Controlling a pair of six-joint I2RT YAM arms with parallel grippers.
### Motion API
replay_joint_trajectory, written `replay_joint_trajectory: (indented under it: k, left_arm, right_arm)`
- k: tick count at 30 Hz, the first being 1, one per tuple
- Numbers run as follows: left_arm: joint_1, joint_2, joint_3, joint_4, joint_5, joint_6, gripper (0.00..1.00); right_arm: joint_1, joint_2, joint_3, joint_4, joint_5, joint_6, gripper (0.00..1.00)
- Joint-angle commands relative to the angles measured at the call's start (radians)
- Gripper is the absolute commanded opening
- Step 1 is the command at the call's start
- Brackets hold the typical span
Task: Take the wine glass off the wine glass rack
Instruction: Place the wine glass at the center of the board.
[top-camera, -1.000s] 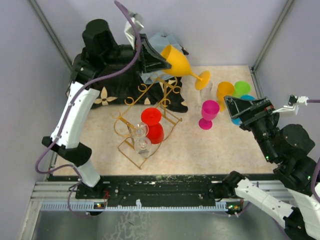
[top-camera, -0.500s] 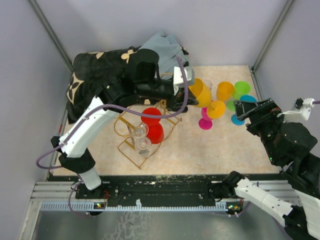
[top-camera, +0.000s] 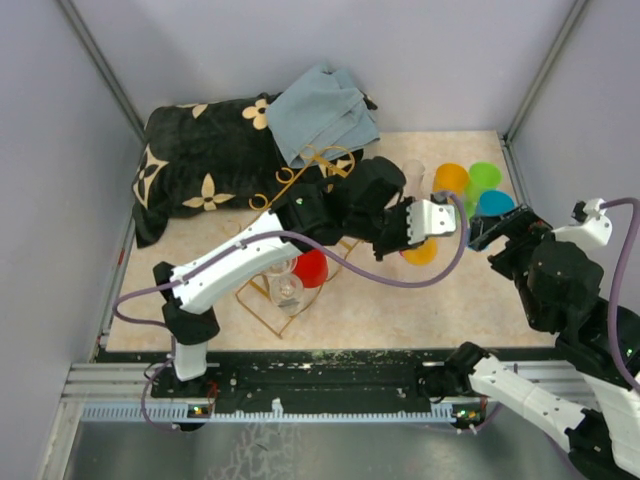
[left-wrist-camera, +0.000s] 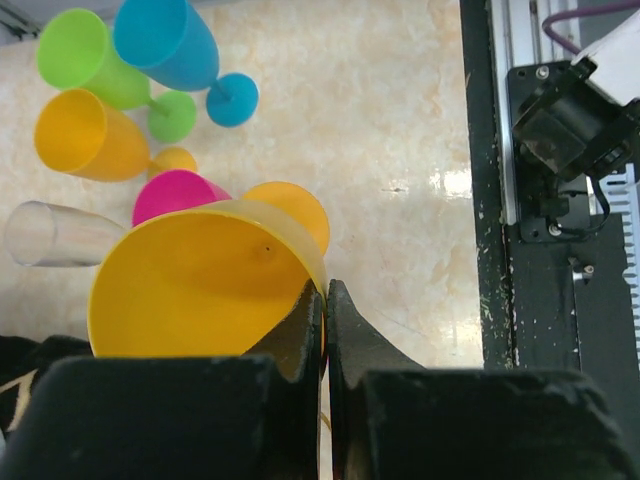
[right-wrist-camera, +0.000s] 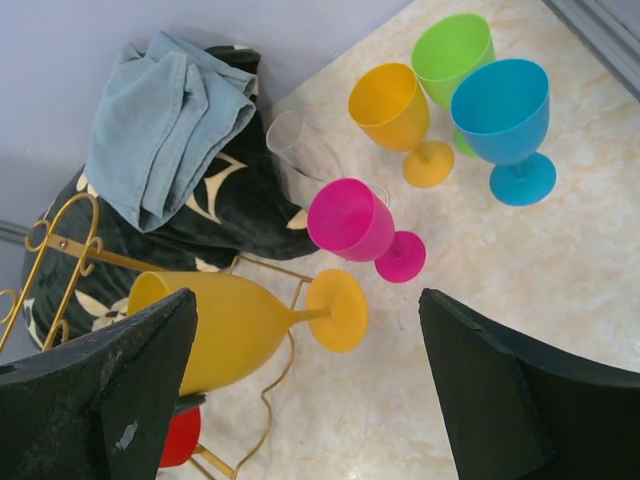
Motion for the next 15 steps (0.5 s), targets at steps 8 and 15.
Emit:
replay_joint_trajectory:
  k: [8,15]
  left_arm:
    - [-0.038,0.094,0.006,-0.053,-0.170,-0.021,0.00]
    - [-0.034,0.130,-0.044,-0.019,-0.223,-0.018,0.00]
  right_arm:
    - [0.006,-0.058,-0.013,-0.001,0.042,-0.008,0.93]
    - [0.006,-0.071,-0.013,-0.003,0.038,-0.003,0.93]
